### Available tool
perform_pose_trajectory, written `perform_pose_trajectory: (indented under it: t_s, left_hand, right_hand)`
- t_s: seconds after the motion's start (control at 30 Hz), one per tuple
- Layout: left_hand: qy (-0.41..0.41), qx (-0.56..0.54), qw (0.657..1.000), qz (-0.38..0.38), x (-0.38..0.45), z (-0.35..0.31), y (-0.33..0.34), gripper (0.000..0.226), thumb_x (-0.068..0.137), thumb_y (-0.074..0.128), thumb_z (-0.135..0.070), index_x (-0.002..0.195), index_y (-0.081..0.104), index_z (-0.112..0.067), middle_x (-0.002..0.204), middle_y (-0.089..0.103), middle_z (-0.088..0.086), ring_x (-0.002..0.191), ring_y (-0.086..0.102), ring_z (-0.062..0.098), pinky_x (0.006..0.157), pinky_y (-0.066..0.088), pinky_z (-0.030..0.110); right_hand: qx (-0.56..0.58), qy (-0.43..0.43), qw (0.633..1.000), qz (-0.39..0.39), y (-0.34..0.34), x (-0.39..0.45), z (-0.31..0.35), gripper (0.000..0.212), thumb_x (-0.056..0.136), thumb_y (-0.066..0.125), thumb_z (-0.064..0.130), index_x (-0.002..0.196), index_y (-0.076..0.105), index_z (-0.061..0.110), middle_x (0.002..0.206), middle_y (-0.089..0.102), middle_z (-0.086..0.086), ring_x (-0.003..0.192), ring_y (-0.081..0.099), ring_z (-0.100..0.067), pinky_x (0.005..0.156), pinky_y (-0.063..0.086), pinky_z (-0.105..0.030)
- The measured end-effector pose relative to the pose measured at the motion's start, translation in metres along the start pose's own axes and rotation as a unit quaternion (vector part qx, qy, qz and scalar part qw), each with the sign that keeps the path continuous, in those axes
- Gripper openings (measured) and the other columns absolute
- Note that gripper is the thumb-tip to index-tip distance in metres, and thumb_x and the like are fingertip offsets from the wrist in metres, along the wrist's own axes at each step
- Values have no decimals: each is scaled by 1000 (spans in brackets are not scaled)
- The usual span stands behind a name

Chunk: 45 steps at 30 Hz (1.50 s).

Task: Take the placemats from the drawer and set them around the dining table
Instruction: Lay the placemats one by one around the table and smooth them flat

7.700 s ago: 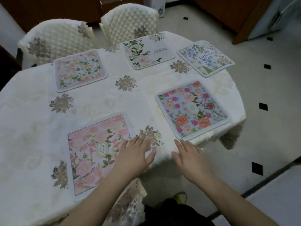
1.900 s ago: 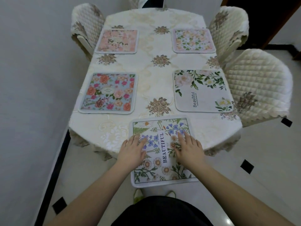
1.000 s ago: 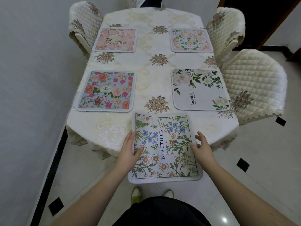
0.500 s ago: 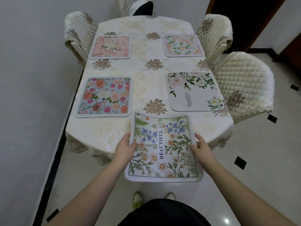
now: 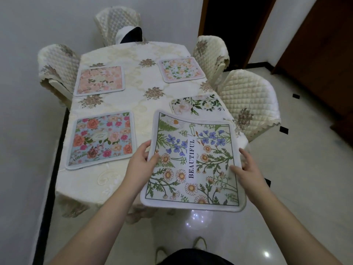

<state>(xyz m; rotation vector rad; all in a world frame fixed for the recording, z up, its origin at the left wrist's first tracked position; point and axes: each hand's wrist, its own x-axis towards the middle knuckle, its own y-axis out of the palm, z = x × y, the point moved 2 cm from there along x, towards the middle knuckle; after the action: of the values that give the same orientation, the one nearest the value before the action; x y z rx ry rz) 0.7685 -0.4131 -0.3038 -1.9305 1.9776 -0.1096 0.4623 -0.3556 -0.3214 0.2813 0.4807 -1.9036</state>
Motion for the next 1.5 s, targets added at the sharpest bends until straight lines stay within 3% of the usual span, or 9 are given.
perform_pose_trajectory:
  t_s: [0.1, 0.27, 0.43, 0.6, 0.83, 1.0, 1.17, 1.27, 1.5]
  left_hand:
    - [16, -6, 999, 39, 6, -17, 17, 41, 95, 61, -23, 133, 50, -34, 102, 75, -5, 79, 74, 14, 74, 61, 44]
    - [52, -11, 993, 101, 9, -39, 57, 35, 93, 63, -20, 116, 55, -46, 105, 73, -4, 82, 74, 16, 74, 61, 45]
    - [92, 63, 987, 116, 8, -69, 95, 36, 92, 63, -21, 124, 55, -38, 97, 74, -7, 73, 73, 7, 63, 58, 27]
    - [104, 93, 982, 130, 1, -100, 143, 37, 92, 61, -25, 125, 53, -42, 99, 74, -4, 77, 73, 14, 70, 60, 38]
    - [80, -6, 981, 178, -15, -156, 243, 37, 95, 62, -18, 126, 53, -35, 92, 77, 1, 76, 75, 26, 74, 60, 51]
    - [39, -77, 973, 214, -35, -198, 316, 30, 94, 62, -14, 119, 52, -26, 93, 77, 9, 79, 74, 33, 73, 59, 56]
    - [20, -103, 960, 260, -38, -239, 373, 33, 94, 61, -12, 124, 51, -20, 95, 76, 15, 79, 74, 36, 60, 61, 48]
    - [21, -106, 950, 293, -25, -262, 397, 37, 94, 61, -12, 128, 50, -22, 98, 75, 18, 82, 73, 39, 64, 61, 51]
    - [32, -115, 951, 286, 28, -303, 436, 28, 95, 59, -15, 122, 57, -22, 93, 75, 20, 72, 73, 36, 56, 61, 44]
  right_hand:
    - [37, -3, 999, -34, -25, -14, -2, 65, 93, 56, 1, 144, 37, 38, 105, 74, -6, 85, 74, -25, 74, 60, -49]
    - [49, -19, 994, -91, -69, -35, -6, 63, 94, 55, 2, 142, 40, 38, 98, 76, -1, 88, 74, -27, 82, 57, -57]
    - [78, -20, 989, -122, -103, -48, -8, 60, 94, 55, 2, 143, 40, 35, 96, 77, -1, 85, 75, -25, 77, 59, -55]
    - [100, -30, 984, -146, -153, -47, -9, 62, 94, 55, 3, 144, 38, 36, 97, 76, -1, 83, 75, -26, 74, 59, -55]
    - [89, -64, 980, -167, -266, -48, 4, 57, 95, 56, 5, 139, 40, 37, 97, 76, 2, 79, 75, -24, 69, 61, -51]
    - [121, -70, 968, -208, -347, -51, 7, 53, 94, 57, 5, 135, 42, 34, 97, 77, 0, 80, 75, -27, 72, 59, -56]
    - [157, -69, 958, -228, -409, -50, 16, 47, 95, 57, 5, 131, 44, 32, 96, 77, -2, 79, 75, -30, 71, 59, -57]
    - [167, -75, 955, -232, -434, -39, 28, 47, 95, 57, 5, 133, 46, 31, 96, 77, -3, 80, 74, -32, 73, 58, -58]
    - [181, -80, 958, -207, -467, 19, 71, 50, 94, 52, -1, 135, 46, 29, 91, 77, -5, 75, 74, -31, 60, 60, -43]
